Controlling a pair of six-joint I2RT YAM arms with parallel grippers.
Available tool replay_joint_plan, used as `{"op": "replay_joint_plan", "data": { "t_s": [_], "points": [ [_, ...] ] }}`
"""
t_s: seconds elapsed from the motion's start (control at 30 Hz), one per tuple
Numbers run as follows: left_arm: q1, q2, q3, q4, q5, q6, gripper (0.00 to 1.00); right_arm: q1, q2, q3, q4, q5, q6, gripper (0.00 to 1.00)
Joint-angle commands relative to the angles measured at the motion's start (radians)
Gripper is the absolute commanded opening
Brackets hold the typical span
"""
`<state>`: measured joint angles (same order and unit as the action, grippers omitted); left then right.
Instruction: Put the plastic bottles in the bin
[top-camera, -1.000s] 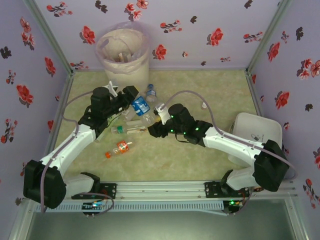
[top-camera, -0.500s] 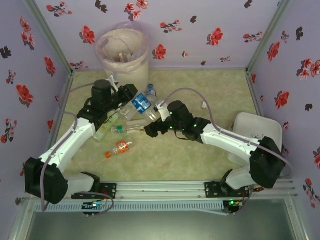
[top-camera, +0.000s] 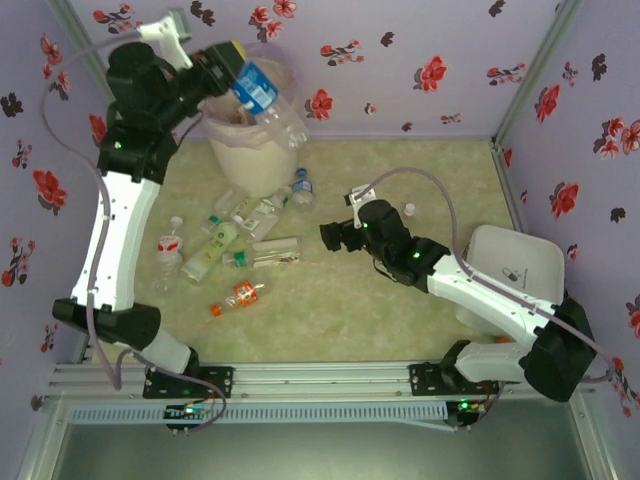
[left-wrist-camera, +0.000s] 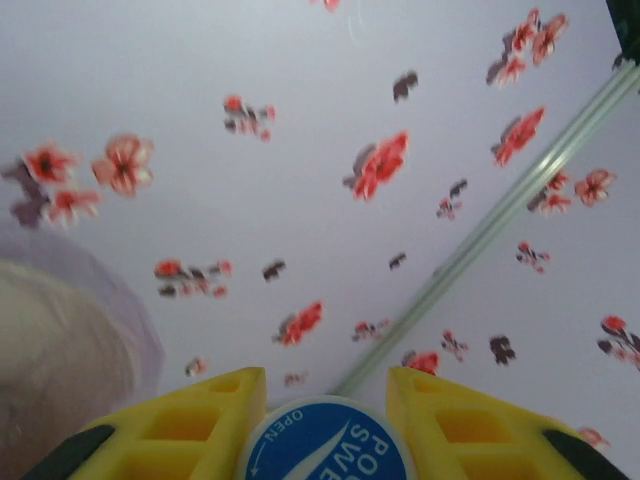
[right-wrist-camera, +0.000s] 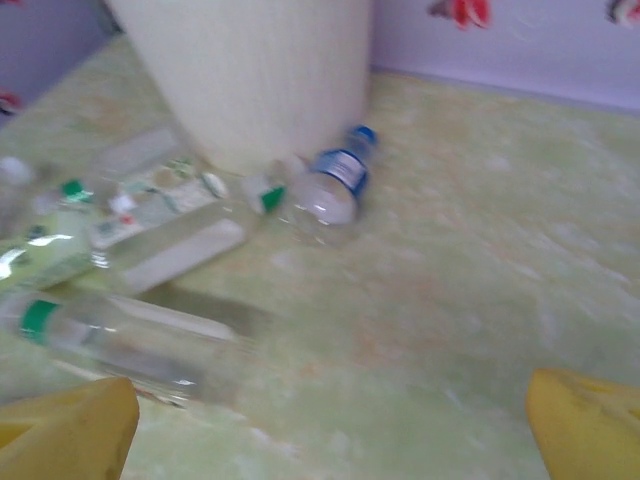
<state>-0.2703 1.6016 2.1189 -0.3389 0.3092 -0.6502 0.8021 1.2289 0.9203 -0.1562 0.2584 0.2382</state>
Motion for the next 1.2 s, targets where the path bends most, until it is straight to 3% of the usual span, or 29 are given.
{"op": "replay_joint_plan", "data": {
  "t_s": [0.0, 0.07, 0.23, 0.4, 0.57, 0.77, 0.9, 1.17],
  "points": [
    [0.042, 0.111, 0.104, -0.003, -0.025, 0.042, 0.00, -0.030, -0.038, -0.022, -0.097, 0.081, 0.102, 0.99],
    [0.064, 0.154, 0.121, 0.090, -0.036, 0.038, 0.00, -0.065, -0.036, 0.007, -0.190, 0.048, 0.188, 0.99],
    [0.122, 0.279, 0.213, 0.193, -0.132, 0.003, 0.00, -0.081, -0.048, -0.012, -0.305, 0.176, 0.253, 0.99],
    [0.159, 0.459, 0.472, 0.085, -0.241, 0.072, 0.00, -0.092, -0.076, -0.046, -0.325, 0.156, 0.260, 0.99],
    [0.187, 0.591, 0.620, 0.021, -0.253, 0.093, 0.00, -0.103, -0.075, -0.052, -0.345, 0.139, 0.272, 0.99],
    [0.161, 0.614, 0.539, 0.002, -0.235, 0.196, 0.00, -0.118, -0.057, -0.035, -0.321, 0.066, 0.285, 0.99],
    [0.124, 0.618, 0.465, -0.017, -0.294, 0.326, 0.00, -0.119, -0.031, -0.022, -0.316, 0.015, 0.270, 0.99],
    [0.056, 0.649, 0.360, -0.090, -0.315, 0.516, 0.00, -0.122, 0.008, -0.013, -0.252, 0.035, 0.258, 0.99]
  ]
}}
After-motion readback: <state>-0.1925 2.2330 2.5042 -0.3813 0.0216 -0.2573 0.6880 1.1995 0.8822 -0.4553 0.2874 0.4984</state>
